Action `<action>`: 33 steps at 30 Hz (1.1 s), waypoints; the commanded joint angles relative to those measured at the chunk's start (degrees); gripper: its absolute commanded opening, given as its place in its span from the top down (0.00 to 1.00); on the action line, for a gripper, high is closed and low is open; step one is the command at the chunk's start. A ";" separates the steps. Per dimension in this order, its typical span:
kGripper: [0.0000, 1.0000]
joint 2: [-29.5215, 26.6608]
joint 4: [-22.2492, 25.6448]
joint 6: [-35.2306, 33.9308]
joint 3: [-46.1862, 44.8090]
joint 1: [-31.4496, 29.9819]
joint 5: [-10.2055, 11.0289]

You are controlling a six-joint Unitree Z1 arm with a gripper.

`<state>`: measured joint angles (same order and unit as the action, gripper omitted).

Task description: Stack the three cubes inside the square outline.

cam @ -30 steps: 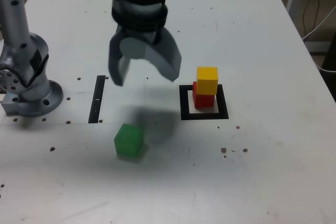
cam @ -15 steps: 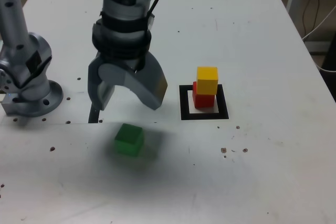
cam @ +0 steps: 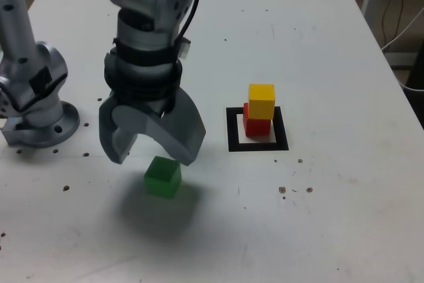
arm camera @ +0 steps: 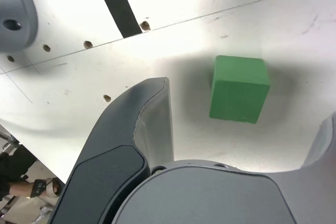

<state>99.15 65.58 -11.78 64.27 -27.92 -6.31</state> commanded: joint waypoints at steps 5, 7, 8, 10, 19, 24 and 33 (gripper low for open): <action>0.01 1.94 -1.64 -0.10 -0.18 -0.71 -0.60; 0.00 2.43 -2.13 -0.10 -0.29 -0.74 -0.67; 0.00 2.61 -2.39 -0.10 -0.41 -0.74 -0.69; 0.00 2.92 -3.13 -0.09 -0.89 -0.74 -0.75; 0.00 4.67 -8.24 0.54 -4.46 -0.74 -2.14; 0.00 5.73 -9.67 0.97 -5.00 -0.74 -2.63; 0.04 6.51 -10.96 1.14 -5.73 -0.73 -3.16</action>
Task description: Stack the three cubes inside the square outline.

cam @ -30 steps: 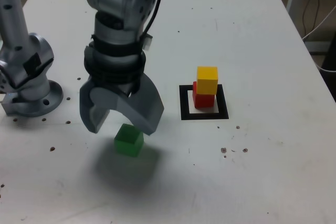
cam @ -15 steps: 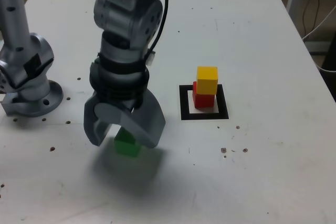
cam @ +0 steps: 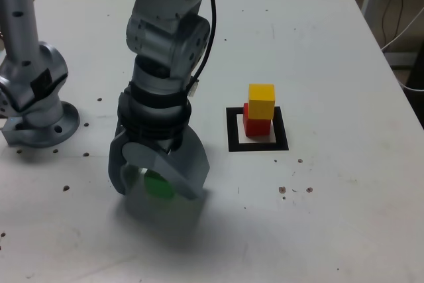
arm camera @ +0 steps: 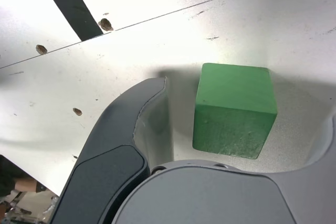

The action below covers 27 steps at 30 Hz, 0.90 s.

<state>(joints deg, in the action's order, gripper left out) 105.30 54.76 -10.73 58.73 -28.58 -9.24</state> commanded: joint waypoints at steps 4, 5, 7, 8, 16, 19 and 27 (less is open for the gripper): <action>0.11 0.64 -0.25 0.10 -0.35 -0.08 -0.39; 0.13 0.70 -0.30 0.10 -0.40 -0.08 -0.41; 0.20 0.82 -0.44 0.08 -0.49 -0.08 -0.45; 0.24 0.87 -0.51 0.06 -0.53 -0.08 -0.46; 0.56 1.03 -0.78 -0.47 -0.93 -0.08 -0.15; 0.61 1.04 -0.92 -0.52 -0.91 -0.08 0.09; 0.62 1.04 -0.97 -0.52 -0.80 -0.08 0.18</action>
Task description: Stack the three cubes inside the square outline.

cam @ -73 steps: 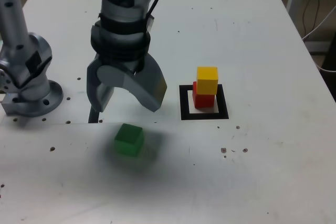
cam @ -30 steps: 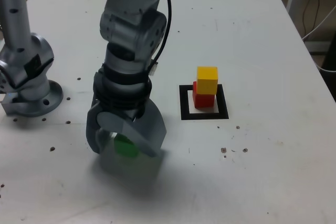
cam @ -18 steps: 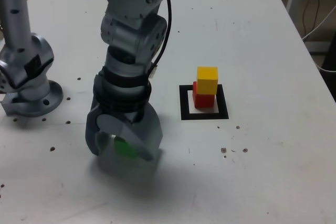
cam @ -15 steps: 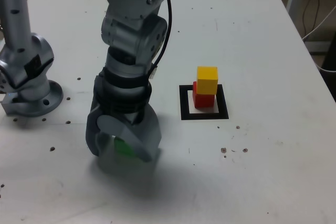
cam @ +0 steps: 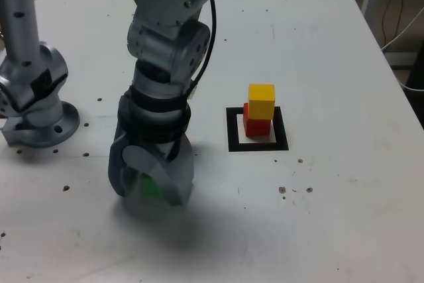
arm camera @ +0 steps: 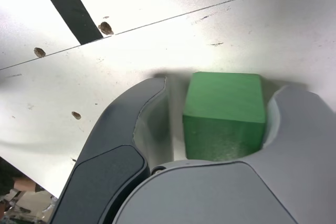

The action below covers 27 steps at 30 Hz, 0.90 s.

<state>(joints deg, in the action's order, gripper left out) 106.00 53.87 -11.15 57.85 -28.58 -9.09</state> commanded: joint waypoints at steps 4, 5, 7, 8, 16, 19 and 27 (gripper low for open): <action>0.62 0.34 -0.08 -0.10 0.18 -0.08 0.09; 0.62 0.34 -0.08 -0.10 0.18 -0.08 0.11; 0.62 0.34 -0.10 -0.10 0.22 -0.08 0.13; 0.62 0.34 -0.12 -0.10 0.24 -0.08 0.15; 0.62 0.35 0.87 -0.10 1.12 -0.08 1.10; 0.62 0.35 3.03 -0.26 2.75 -0.08 2.47; 0.62 0.22 11.67 -1.49 10.48 0.63 6.11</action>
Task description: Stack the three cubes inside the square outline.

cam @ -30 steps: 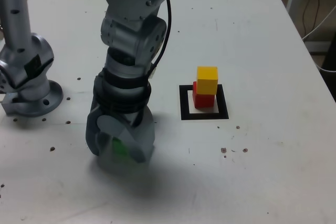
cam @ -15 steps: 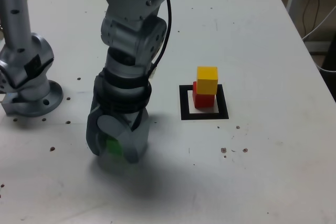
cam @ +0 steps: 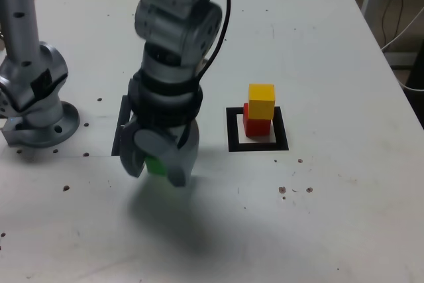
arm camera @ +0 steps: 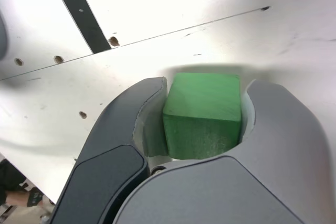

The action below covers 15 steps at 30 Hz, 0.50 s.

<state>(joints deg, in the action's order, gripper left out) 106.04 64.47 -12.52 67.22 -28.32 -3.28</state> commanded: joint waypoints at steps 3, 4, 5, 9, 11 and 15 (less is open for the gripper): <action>0.62 0.17 4.91 -0.10 4.91 1.26 1.22; 0.62 0.17 6.19 -0.03 6.22 1.62 1.50; 0.62 0.16 7.86 0.10 7.98 2.15 1.84; 0.62 0.30 12.18 0.95 13.13 3.96 2.49; 0.62 0.50 14.01 1.49 15.62 4.89 2.65; 0.62 1.14 17.15 2.58 20.11 6.84 2.81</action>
<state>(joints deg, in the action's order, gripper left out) 106.51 80.62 -10.30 85.85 -22.16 -0.57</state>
